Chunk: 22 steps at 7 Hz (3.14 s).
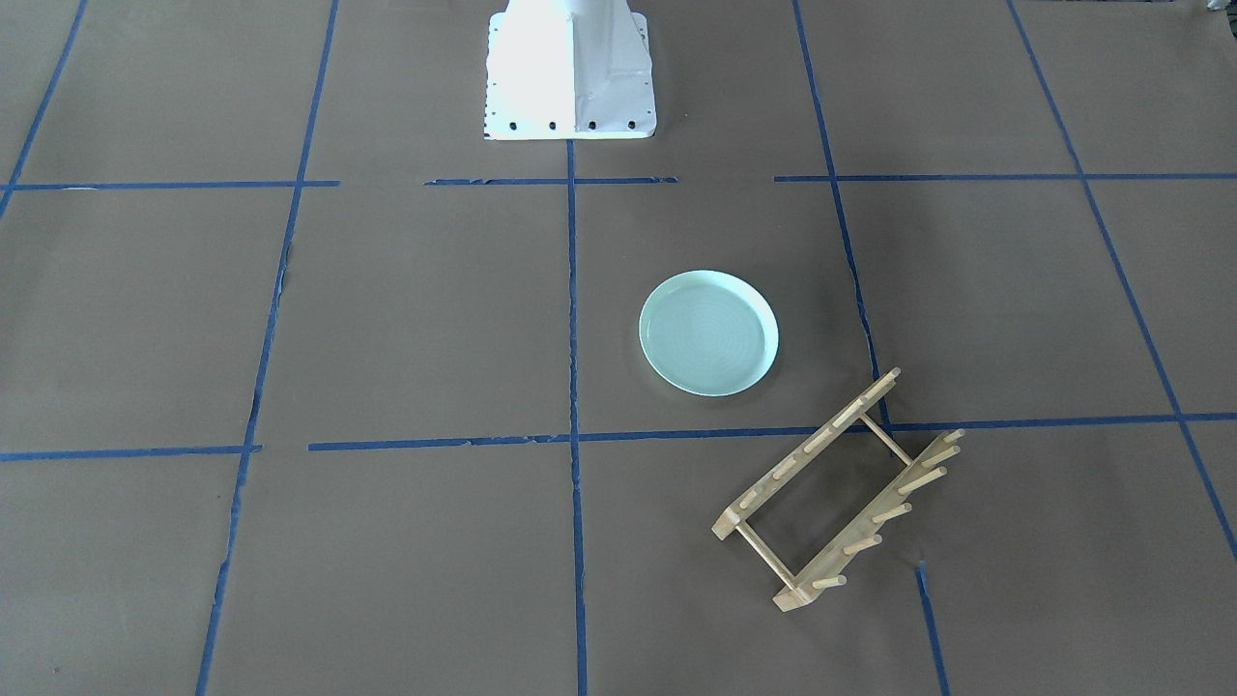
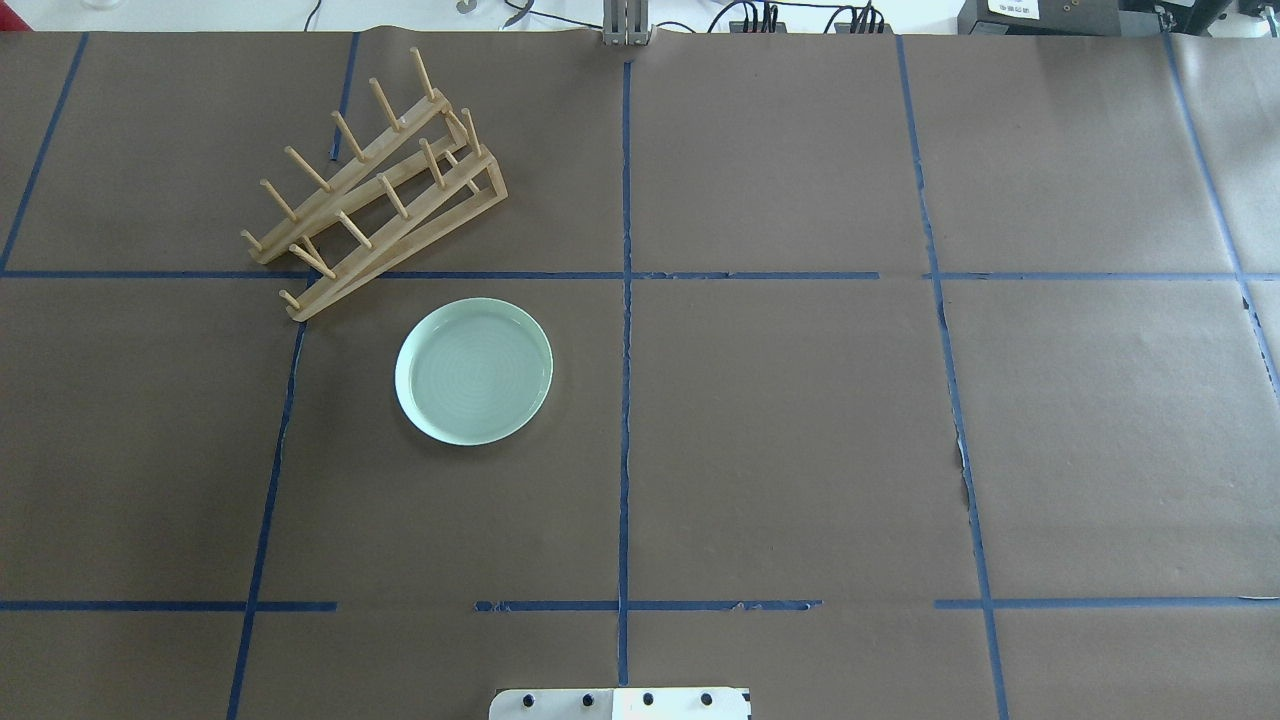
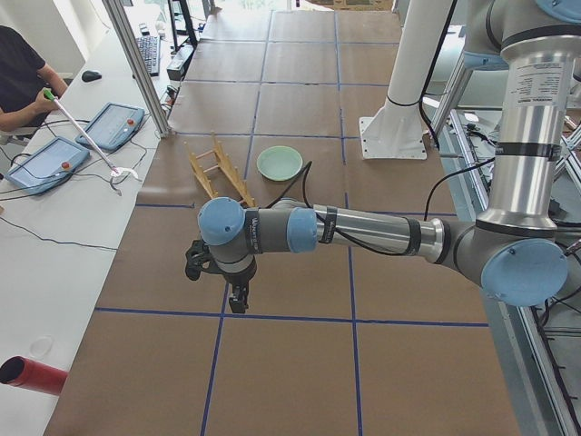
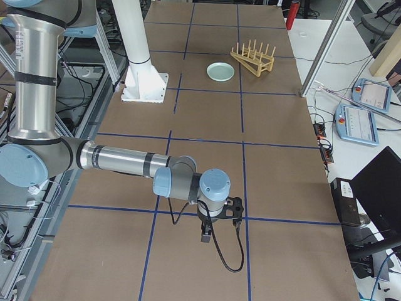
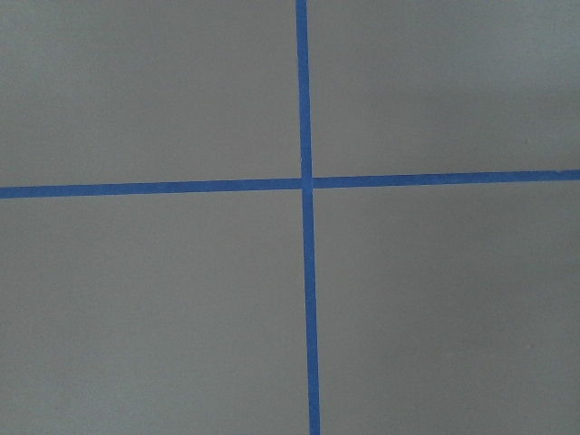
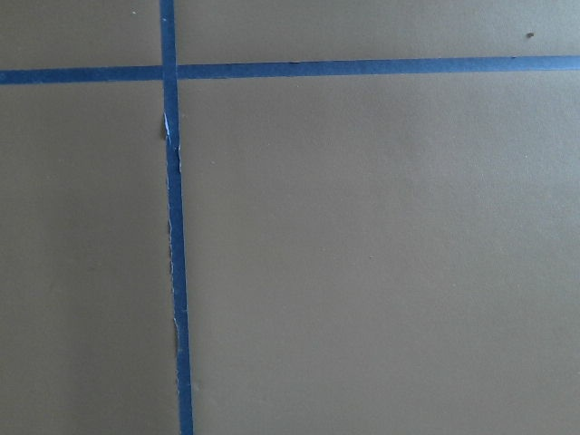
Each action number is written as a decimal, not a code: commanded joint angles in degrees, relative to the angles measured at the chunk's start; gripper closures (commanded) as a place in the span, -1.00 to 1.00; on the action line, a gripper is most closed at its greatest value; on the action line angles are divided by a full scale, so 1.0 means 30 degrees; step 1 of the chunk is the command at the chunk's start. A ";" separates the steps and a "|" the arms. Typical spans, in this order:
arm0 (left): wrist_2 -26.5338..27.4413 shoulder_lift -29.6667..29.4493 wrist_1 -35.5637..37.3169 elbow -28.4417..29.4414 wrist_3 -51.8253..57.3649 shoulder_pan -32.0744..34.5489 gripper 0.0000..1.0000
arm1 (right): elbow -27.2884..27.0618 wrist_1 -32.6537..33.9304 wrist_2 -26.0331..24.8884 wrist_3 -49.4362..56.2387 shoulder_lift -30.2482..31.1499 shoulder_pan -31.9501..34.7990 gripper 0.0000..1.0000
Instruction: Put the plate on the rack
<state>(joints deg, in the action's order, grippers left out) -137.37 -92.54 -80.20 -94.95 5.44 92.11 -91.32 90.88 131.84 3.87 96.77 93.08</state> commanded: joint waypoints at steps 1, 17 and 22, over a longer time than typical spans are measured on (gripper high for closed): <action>0.0000 0.0258 -0.0332 -0.0369 0.0235 0.0058 -1.00 | -0.0029 0.0000 0.0000 0.0000 0.0000 0.0000 -1.00; 0.2833 -0.5669 -0.8608 -0.3805 -2.7716 -1.3748 -1.00 | 0.0000 0.0000 0.0000 0.0000 0.0000 0.0000 -1.00; 0.6826 -1.4965 -0.4994 0.6294 -2.8005 -1.8455 -1.00 | -0.0029 0.0000 0.0000 0.0000 0.0000 0.0000 -1.00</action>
<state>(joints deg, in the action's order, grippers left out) -117.44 -132.84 -95.39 -83.30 -78.52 38.28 -91.40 90.88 131.84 3.87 96.77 93.08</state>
